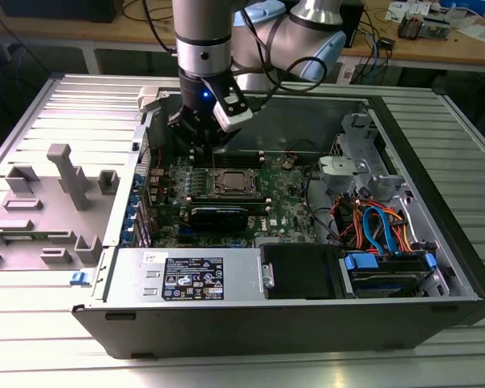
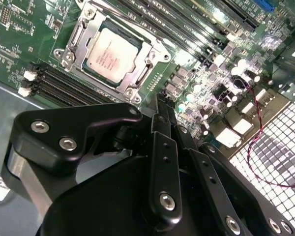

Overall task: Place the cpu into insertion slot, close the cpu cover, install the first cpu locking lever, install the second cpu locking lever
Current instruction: 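Install the first cpu locking lever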

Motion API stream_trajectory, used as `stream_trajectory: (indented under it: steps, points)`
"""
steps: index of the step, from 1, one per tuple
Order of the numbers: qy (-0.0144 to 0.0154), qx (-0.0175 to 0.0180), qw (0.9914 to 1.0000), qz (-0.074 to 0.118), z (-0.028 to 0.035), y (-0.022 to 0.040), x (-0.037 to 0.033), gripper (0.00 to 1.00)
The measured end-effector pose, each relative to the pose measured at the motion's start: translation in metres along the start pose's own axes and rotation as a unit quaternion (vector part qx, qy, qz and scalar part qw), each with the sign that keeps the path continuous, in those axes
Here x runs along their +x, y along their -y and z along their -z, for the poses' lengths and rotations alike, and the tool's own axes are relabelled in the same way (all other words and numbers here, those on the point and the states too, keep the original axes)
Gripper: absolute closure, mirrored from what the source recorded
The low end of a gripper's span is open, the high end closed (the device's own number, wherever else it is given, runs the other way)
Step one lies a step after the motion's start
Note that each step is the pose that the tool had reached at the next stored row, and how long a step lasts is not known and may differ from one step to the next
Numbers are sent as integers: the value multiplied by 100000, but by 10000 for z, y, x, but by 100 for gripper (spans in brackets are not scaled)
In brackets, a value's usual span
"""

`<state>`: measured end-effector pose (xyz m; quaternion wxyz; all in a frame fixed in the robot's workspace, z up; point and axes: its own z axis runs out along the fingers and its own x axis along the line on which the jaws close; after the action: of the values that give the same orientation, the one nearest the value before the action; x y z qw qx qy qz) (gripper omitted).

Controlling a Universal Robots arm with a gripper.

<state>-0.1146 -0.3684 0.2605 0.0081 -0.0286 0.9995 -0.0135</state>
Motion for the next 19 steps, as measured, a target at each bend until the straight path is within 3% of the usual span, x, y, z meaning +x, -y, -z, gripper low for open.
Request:
stream_trajectory:
  steps: [7, 10, 19]
  points:
    - [8, 4, 100000, 287, -1, -115, 11, 89]
    - [8, 3, 99999, 332, -2, -134, 41, 89]
    - [7, 4, 99999, 343, 0, -203, 45, 89]
